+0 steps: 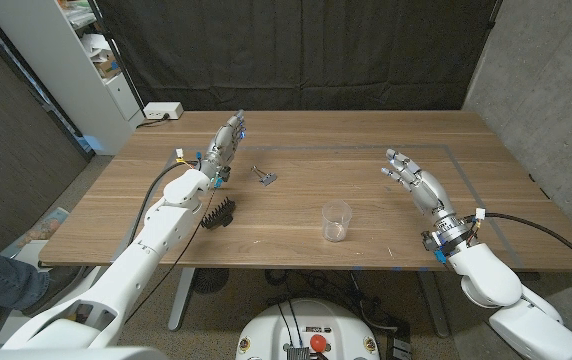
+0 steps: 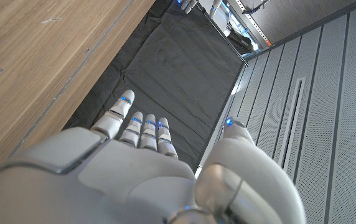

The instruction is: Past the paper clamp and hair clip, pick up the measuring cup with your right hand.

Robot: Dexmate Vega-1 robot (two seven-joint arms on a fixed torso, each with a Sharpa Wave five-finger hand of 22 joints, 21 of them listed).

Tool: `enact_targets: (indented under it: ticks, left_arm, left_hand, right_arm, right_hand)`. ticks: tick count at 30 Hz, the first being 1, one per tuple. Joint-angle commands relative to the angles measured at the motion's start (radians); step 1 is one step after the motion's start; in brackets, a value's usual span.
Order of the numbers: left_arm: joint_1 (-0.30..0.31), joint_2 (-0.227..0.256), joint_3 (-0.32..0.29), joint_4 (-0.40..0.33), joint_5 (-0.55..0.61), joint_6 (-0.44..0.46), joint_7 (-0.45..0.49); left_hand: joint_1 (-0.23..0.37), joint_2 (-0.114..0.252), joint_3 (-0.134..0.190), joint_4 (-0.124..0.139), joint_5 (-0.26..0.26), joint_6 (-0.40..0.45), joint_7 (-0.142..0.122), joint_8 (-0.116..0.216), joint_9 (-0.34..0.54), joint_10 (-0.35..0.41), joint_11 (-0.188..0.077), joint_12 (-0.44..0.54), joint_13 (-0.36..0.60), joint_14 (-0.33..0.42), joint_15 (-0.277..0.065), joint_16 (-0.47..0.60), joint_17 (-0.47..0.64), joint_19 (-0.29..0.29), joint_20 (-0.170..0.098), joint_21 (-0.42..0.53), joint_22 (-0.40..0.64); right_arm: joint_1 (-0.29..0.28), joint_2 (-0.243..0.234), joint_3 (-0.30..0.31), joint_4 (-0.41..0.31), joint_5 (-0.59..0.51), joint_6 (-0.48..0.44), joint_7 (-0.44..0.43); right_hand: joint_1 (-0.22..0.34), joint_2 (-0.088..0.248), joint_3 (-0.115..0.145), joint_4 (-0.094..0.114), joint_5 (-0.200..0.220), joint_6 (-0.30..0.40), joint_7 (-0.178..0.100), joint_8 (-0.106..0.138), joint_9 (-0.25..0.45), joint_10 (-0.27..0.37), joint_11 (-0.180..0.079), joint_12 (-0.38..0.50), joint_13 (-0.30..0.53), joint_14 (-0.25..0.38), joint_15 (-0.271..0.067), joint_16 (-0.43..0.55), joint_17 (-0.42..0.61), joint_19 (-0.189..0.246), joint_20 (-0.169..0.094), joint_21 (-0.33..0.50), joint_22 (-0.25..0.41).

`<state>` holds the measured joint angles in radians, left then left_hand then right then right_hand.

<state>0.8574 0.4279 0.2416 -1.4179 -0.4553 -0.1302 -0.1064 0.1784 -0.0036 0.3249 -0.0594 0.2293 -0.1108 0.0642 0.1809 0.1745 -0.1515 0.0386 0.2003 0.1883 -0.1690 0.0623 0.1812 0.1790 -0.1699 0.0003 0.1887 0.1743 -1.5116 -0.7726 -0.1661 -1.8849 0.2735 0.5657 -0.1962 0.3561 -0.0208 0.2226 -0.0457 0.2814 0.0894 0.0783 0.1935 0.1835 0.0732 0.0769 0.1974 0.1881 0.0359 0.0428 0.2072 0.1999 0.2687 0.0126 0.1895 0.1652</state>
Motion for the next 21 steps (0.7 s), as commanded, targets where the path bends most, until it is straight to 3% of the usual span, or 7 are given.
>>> enact_targets:
  ticks: [1,21]
  left_arm:
    - [0.009,0.008,0.003,-0.021,0.002,0.009,0.005]
    - [0.028,0.014,0.004,-0.051,0.001,0.016,0.025]
  left_hand:
    - [0.004,0.003,-0.003,-0.006,-0.002,-0.005,0.000,0.005,0.003,-0.010,-0.001,0.003,0.003,-0.053,0.004,0.004,0.002,-0.100,0.006,0.005,0.006]
    - [0.005,0.005,-0.006,-0.007,-0.003,-0.007,-0.001,0.004,0.003,-0.013,-0.003,0.003,0.003,-0.055,0.003,0.005,0.003,-0.103,0.009,0.005,0.006]
  right_arm:
    - [-0.039,-0.008,0.014,-0.027,-0.040,0.007,-0.007]
    - [-0.091,-0.018,0.044,-0.063,-0.136,0.006,-0.020]
  right_hand:
    - [0.017,-0.002,0.003,-0.011,0.006,0.002,-0.008,0.002,0.005,0.003,-0.005,-0.002,0.003,0.001,0.005,-0.003,0.001,0.001,0.004,-0.002,0.005]
    - [0.034,-0.010,0.003,-0.025,0.010,0.001,-0.013,0.002,0.005,0.000,-0.005,-0.002,0.004,-0.004,0.005,-0.005,0.001,-0.005,0.004,-0.003,0.005]
